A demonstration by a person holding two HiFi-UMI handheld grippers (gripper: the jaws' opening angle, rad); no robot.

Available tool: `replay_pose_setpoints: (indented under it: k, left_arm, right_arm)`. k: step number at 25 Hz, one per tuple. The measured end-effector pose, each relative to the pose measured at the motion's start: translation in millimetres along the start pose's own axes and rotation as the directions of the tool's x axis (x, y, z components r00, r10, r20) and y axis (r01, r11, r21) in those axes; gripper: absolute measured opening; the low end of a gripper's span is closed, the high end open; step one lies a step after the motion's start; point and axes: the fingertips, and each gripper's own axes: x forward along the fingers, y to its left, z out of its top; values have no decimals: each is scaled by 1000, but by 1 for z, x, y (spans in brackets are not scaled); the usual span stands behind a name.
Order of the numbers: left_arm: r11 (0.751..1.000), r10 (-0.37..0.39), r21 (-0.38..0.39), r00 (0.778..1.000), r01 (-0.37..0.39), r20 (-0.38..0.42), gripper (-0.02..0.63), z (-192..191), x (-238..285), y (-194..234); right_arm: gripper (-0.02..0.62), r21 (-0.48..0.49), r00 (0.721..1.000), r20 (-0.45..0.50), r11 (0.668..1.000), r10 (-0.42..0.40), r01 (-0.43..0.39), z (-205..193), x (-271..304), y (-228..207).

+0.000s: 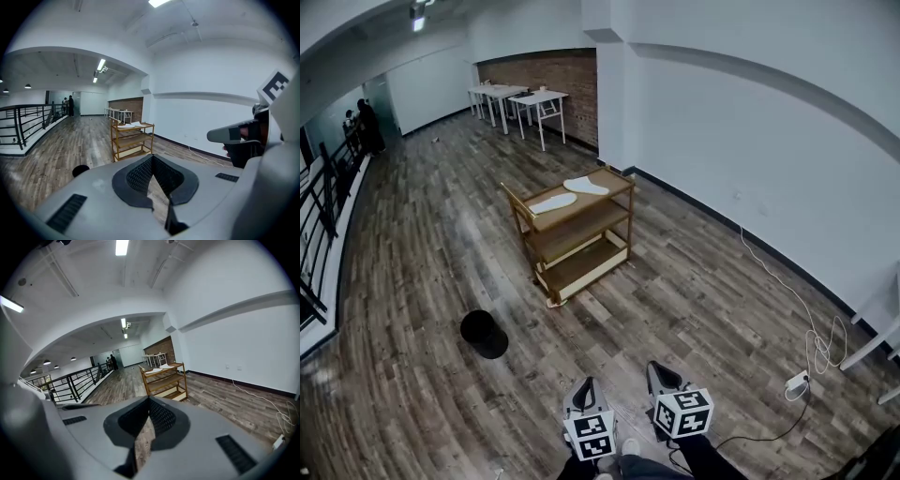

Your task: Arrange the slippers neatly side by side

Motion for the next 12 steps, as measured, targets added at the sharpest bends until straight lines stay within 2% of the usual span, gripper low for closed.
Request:
replay_pose_setpoints:
  k: [12]
  left_arm:
    - [998,62,-16,998,-62,-6,2,21,59,-12]
  right_arm:
    - [-2,-10,998,-18,998,57,-57,28,48,-44]
